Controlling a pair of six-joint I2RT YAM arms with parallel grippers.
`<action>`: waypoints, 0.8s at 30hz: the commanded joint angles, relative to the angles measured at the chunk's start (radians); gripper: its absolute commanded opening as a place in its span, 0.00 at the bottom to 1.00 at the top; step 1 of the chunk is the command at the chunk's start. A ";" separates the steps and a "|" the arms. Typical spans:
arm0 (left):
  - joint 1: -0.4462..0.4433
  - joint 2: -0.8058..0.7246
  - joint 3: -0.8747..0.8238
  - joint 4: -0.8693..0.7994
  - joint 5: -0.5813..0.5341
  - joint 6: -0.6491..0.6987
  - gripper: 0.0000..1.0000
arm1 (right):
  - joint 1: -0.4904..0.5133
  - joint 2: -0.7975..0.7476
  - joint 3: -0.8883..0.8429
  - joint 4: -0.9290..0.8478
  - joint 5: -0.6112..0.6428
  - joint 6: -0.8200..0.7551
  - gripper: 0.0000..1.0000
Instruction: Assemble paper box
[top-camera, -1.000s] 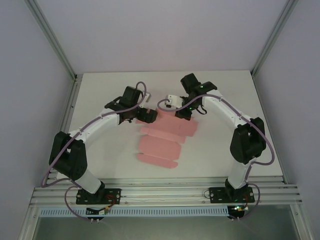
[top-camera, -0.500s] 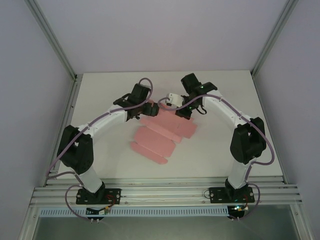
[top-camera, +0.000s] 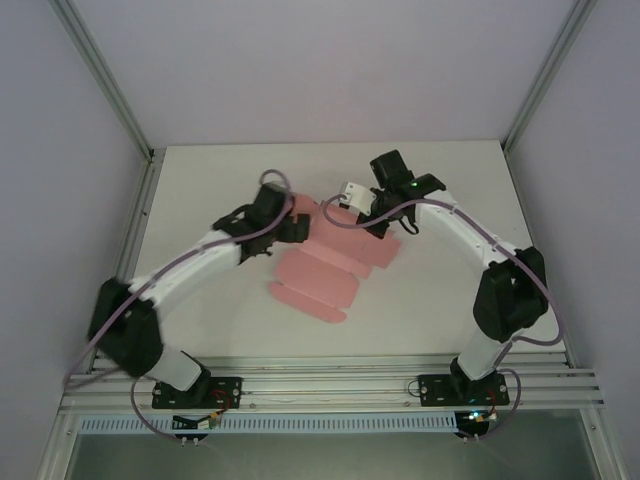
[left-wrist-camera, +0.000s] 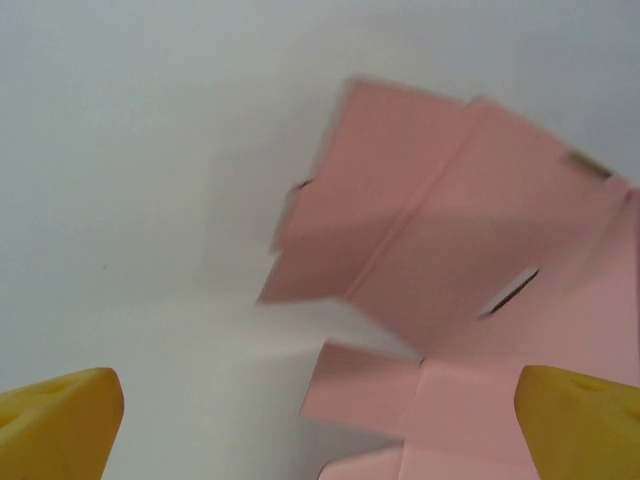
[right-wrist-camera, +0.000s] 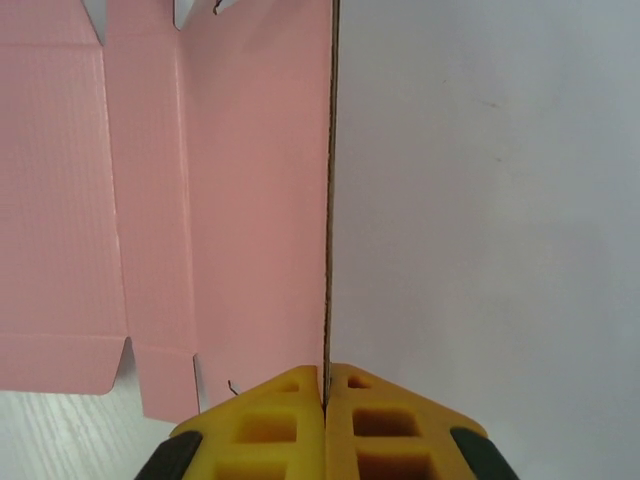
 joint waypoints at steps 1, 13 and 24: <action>0.149 -0.194 -0.171 0.159 0.280 -0.126 1.00 | -0.019 -0.059 -0.029 0.022 -0.083 -0.020 0.00; 0.447 -0.054 -0.292 0.307 0.679 -0.219 1.00 | -0.049 -0.116 -0.025 -0.007 -0.340 -0.028 0.00; 0.446 0.093 -0.310 0.618 1.064 -0.242 1.00 | -0.052 -0.098 -0.023 -0.004 -0.336 -0.007 0.00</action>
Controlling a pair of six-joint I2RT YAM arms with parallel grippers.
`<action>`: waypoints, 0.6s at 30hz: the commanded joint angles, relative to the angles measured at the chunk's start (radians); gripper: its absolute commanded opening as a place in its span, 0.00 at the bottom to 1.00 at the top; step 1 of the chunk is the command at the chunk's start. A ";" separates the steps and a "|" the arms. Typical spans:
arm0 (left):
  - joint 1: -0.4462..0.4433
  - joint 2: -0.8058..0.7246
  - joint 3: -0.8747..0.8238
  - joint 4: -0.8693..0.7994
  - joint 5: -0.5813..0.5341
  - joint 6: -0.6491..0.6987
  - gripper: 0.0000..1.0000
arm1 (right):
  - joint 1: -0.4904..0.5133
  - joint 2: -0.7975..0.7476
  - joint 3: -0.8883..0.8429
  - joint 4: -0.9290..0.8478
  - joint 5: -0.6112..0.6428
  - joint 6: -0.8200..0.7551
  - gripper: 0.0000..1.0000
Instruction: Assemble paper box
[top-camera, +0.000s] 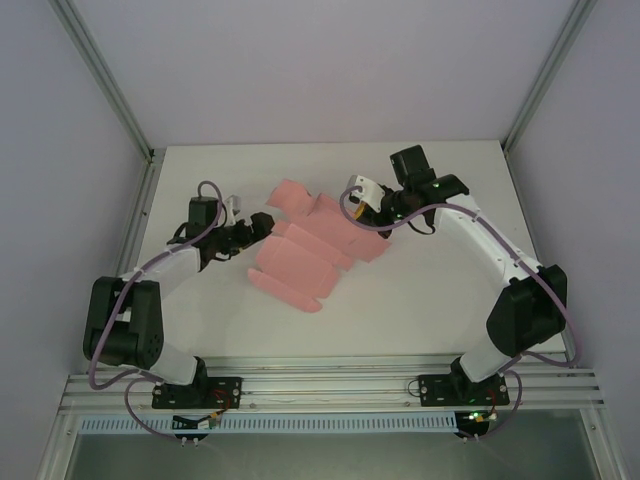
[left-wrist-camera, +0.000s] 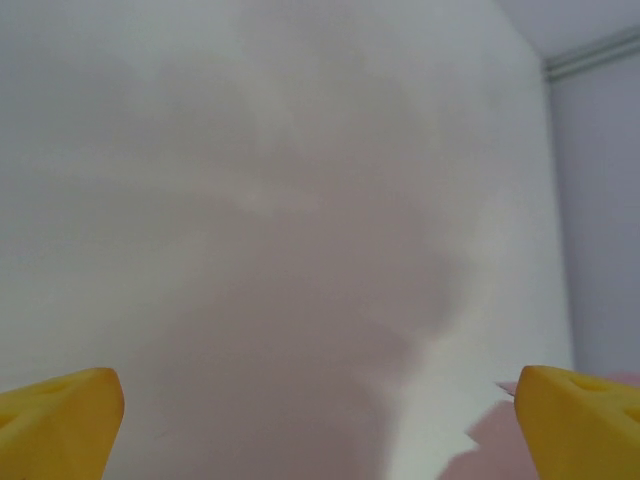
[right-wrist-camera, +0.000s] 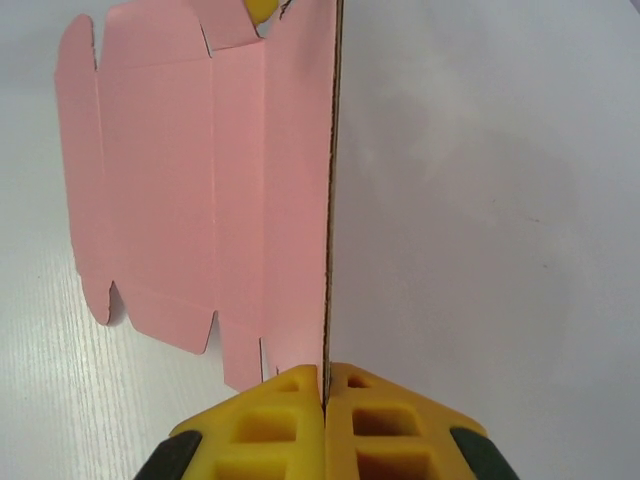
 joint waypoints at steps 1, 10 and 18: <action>0.005 0.000 -0.036 0.217 0.238 -0.028 1.00 | -0.007 -0.001 -0.004 -0.001 -0.030 0.006 0.00; -0.077 0.062 0.012 0.155 0.263 0.072 0.98 | -0.008 0.008 -0.004 0.016 -0.029 0.026 0.00; -0.099 0.044 -0.025 0.076 0.120 0.119 0.99 | -0.012 0.020 -0.009 0.020 0.072 0.037 0.00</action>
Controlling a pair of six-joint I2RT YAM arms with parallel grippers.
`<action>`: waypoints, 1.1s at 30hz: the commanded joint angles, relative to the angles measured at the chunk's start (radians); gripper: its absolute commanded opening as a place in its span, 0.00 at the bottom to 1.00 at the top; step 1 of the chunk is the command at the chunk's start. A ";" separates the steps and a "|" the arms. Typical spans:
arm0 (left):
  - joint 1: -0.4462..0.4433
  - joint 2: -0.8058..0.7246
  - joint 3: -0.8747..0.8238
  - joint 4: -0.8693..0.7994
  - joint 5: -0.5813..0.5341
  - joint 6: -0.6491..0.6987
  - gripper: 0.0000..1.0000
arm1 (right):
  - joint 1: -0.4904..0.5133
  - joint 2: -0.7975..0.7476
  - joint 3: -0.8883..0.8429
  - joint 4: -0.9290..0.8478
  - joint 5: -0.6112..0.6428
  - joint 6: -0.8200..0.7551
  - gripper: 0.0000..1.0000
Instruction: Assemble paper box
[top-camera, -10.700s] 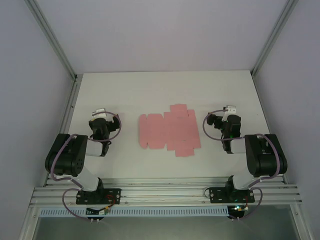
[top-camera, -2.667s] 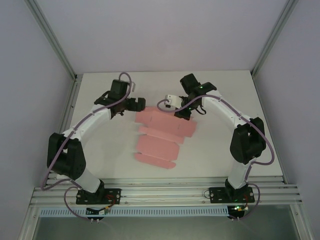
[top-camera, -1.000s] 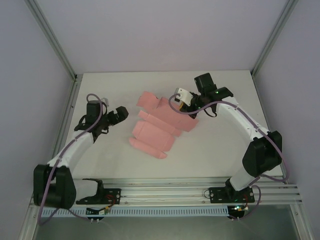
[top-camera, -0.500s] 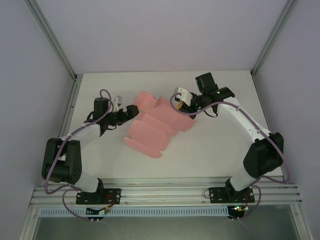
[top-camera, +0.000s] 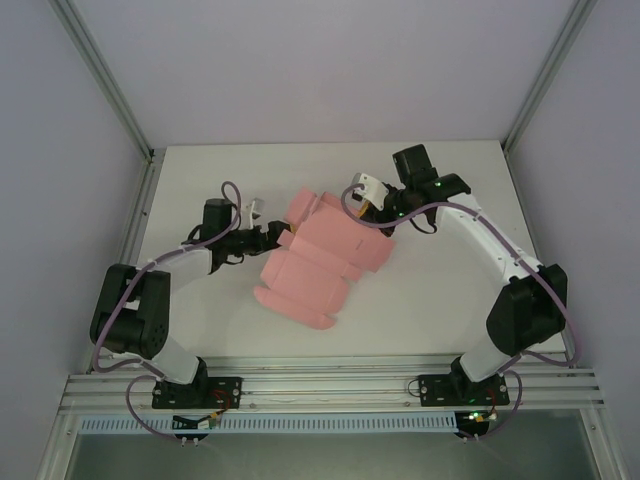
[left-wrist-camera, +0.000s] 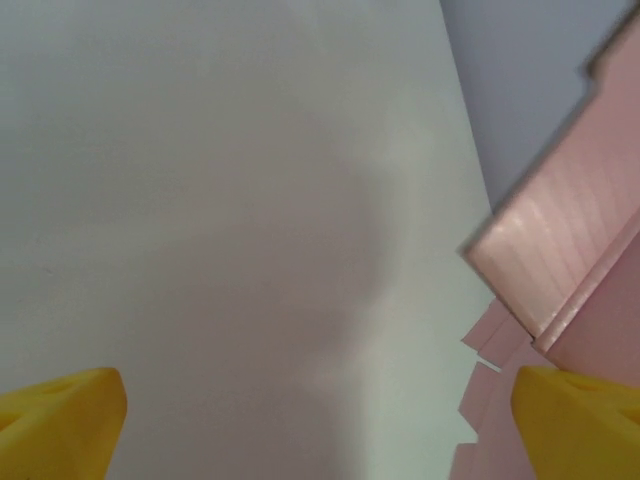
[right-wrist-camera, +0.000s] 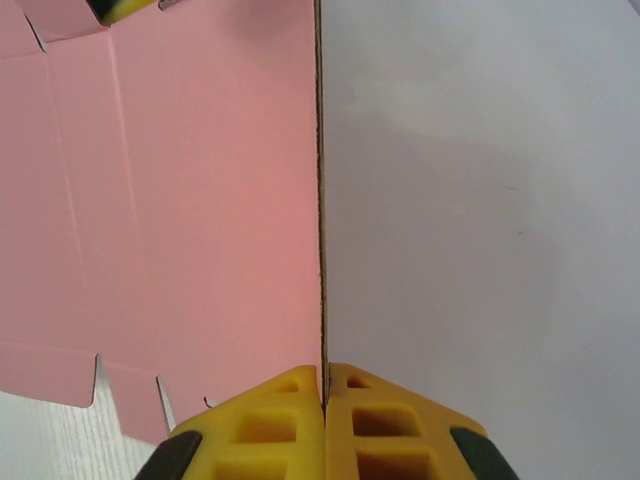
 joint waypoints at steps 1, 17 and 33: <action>-0.014 -0.032 0.000 -0.074 -0.069 0.056 0.99 | -0.002 0.013 -0.008 0.016 0.018 0.012 0.00; -0.013 -0.121 -0.003 -0.107 -0.009 0.097 1.00 | -0.012 0.010 -0.003 -0.006 0.026 -0.006 0.00; -0.204 0.006 0.087 -0.119 -0.454 0.117 0.95 | 0.004 0.008 -0.015 0.019 -0.051 0.004 0.00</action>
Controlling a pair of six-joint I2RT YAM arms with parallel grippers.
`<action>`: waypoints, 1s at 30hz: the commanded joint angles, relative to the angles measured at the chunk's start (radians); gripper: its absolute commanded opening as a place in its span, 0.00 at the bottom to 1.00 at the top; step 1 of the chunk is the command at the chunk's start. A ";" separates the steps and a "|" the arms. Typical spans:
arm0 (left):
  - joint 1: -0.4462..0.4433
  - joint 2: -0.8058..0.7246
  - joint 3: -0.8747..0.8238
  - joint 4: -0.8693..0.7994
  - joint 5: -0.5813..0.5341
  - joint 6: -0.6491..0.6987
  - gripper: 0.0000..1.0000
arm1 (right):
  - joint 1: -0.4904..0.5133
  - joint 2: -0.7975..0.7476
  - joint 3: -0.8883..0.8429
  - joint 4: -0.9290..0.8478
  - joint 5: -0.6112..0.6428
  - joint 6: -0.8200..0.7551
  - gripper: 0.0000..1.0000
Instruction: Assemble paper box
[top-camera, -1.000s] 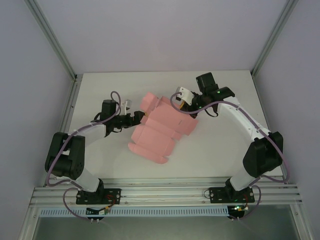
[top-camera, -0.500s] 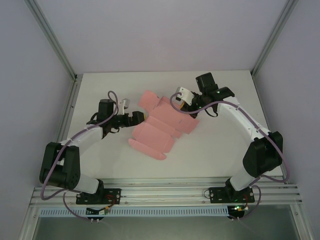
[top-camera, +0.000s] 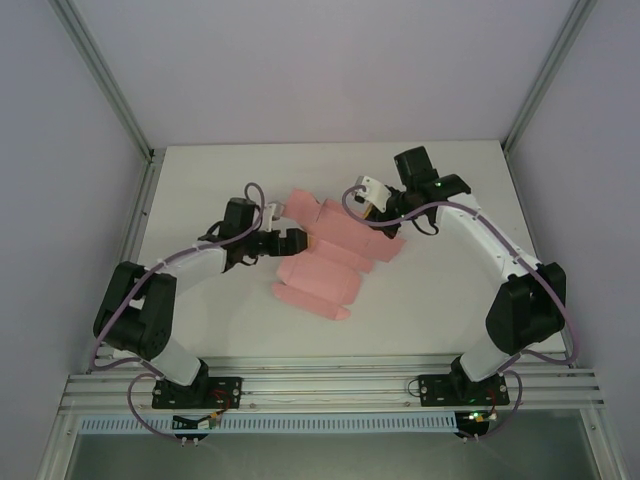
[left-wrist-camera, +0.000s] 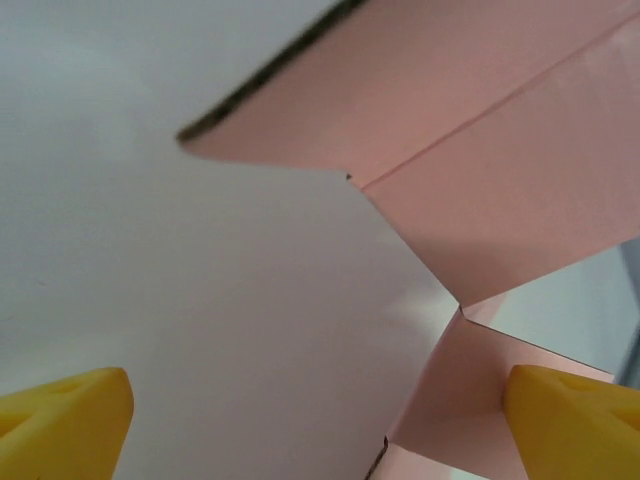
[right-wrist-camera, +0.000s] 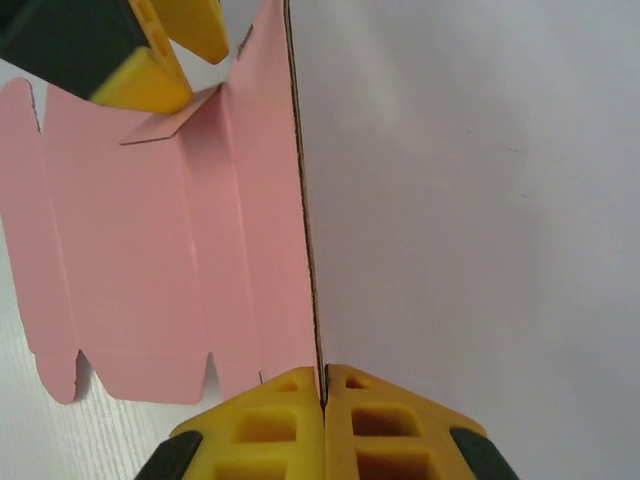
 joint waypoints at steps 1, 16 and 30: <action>-0.062 -0.006 0.017 -0.001 -0.257 0.000 0.95 | 0.021 0.003 -0.008 0.047 -0.059 0.005 0.00; -0.125 -0.247 -0.024 -0.191 -0.605 -0.043 1.00 | 0.074 0.001 -0.028 0.220 0.297 -0.132 0.00; 0.120 -0.324 0.042 -0.526 -0.846 -0.241 1.00 | 0.182 0.174 -0.017 0.557 0.597 -0.513 0.00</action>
